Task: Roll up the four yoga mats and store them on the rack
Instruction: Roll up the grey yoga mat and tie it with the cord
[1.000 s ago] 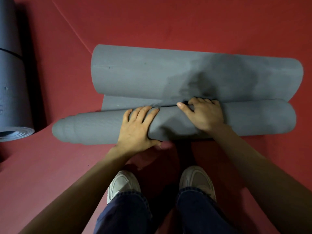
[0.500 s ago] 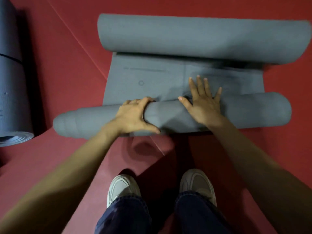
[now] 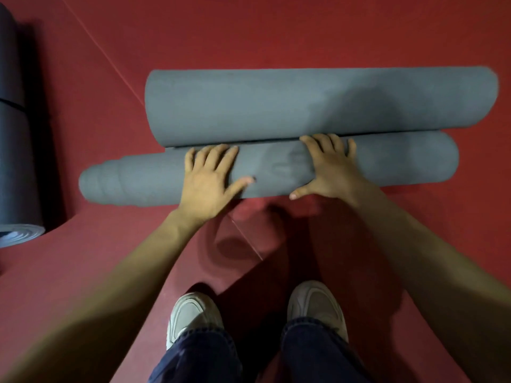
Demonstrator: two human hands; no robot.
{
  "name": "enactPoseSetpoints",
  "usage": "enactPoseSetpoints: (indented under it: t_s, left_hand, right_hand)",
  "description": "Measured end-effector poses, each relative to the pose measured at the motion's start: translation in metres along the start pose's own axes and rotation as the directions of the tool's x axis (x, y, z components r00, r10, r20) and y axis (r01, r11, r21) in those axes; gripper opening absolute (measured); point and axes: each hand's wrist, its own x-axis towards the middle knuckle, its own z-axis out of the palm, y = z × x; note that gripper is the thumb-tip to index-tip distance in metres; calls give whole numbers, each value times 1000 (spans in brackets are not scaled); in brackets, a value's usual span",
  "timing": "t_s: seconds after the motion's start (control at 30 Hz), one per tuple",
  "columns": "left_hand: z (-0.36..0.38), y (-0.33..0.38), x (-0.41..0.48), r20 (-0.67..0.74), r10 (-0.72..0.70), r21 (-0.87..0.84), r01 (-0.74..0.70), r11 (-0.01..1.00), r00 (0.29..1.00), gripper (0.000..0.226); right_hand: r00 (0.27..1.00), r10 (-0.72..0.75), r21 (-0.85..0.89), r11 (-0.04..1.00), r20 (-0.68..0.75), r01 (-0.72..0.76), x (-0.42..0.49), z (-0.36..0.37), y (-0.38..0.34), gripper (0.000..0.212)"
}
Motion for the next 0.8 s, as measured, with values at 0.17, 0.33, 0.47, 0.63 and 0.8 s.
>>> enactPoseSetpoints:
  t_s: [0.17,0.33,0.47,0.63,0.8]
  left_hand:
    - [-9,-18,26,311,102,84,-135,987,945,120]
    - [-16,-19,50,465,1,104,-56,993,885,130]
    - [-22,-15,62,505,-20,93,-32,995,863,119]
    - [-30,-9,45,461,13,65,-48,997,887,115]
    - [-34,-1,-9,388,75,9,-85,996,918,113]
  right_hand:
    - [994,-93,-90,991,59,98,19,-11,6,133]
    - [988,-136,-94,985,77,143,31,-20,6,128]
    - [989,-130,-97,986,76,137,30,-25,2,120]
    - [993,-104,-114,987,59,110,13,-22,-7,115]
    - [988,-143,-127,981,52,149,-35,1,-13,111]
